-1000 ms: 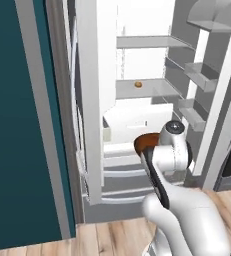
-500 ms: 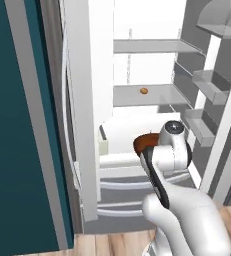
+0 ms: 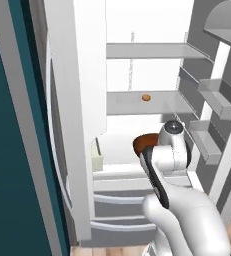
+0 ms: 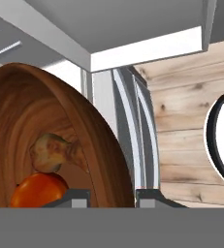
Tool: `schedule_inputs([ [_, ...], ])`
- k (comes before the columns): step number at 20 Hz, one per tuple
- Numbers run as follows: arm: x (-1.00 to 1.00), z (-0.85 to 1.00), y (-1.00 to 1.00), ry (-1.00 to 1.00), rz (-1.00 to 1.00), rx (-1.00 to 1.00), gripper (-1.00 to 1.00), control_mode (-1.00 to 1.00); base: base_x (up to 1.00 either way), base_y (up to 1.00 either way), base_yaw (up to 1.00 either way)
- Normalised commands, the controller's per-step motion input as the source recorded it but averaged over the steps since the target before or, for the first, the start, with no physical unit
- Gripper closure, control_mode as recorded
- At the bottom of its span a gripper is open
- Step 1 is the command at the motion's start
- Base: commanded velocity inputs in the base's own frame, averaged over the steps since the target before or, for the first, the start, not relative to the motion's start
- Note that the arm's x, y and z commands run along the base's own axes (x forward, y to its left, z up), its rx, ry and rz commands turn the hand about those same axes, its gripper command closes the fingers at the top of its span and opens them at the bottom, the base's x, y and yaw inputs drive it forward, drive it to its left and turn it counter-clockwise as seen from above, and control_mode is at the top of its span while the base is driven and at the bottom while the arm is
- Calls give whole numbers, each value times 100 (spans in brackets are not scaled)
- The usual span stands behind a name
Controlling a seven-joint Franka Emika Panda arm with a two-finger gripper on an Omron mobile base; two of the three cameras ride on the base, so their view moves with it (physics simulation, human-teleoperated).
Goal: Pick the chicken drumstick and tomato from their plates and place them in the bowl. Then put the bowl in the fridge.
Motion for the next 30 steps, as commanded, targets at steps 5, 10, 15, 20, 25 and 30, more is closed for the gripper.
schedule_inputs([
  [5, 0, 0, 0, 0, 0, 0, 100, 100, 40, -18, 11],
  [10, 0, 0, 0, 0, 0, 0, 100, 100, 32, -16, 6],
  [15, 0, 0, 0, 0, 0, 0, 100, 100, 1, -5, -1],
  [20, 0, 0, 0, 0, 0, 0, 100, 100, 0, 0, 0],
  [25, 0, 0, 0, 0, 0, 0, 100, 100, 0, 0, 0],
  [30, 0, 0, 0, 0, 0, 0, 100, -100, 0, 0, 0],
])
